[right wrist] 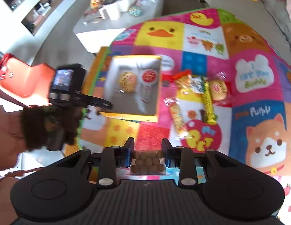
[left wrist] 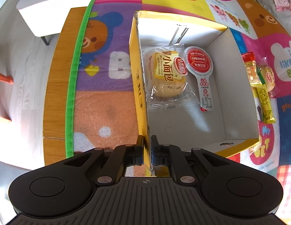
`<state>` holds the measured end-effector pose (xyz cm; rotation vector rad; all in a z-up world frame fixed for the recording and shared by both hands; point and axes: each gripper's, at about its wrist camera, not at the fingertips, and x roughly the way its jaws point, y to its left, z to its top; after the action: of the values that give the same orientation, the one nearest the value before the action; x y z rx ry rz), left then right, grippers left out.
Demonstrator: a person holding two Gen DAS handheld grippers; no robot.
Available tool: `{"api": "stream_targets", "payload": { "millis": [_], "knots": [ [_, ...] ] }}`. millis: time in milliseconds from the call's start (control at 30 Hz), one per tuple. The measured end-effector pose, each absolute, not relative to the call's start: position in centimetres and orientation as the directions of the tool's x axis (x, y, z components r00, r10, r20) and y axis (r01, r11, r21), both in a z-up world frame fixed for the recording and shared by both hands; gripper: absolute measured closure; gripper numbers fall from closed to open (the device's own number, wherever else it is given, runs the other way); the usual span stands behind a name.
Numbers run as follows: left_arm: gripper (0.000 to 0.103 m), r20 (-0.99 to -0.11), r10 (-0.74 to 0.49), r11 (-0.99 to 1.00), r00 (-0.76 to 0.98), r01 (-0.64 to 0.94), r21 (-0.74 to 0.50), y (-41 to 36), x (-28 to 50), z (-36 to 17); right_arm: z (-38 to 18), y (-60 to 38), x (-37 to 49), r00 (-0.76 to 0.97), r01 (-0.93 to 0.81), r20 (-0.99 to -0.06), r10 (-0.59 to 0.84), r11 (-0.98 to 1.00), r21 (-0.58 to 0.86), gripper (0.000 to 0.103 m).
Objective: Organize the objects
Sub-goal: 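Lower the biscuit stick tray into the box and open the right tool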
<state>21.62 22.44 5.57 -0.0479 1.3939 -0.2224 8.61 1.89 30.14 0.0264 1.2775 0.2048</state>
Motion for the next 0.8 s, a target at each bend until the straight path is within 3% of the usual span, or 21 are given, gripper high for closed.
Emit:
{"api": "stream_targets", "payload": {
  "millis": [367,633,800],
  "knots": [
    [0.092,-0.961,-0.236,0.967,0.146,0.131,-0.218,23.5,22.0,5.3,30.0,6.6,14.0,0.297,-0.12,-0.937,0.183,0.981,0.154,0.072],
    [0.092,-0.961,-0.241,0.968,0.138,0.11,-0.227,24.2,22.8,5.3,29.4,7.8,18.7,0.434,-0.057,-0.891,0.132,0.991,0.12,0.072],
    [0.091,-0.958,-0.25,0.967,0.14,0.093,-0.239,24.4,22.7,5.1,28.8,7.6,19.1,0.417,-0.053,-0.898,0.143,0.99,0.133,0.065]
  ]
}}
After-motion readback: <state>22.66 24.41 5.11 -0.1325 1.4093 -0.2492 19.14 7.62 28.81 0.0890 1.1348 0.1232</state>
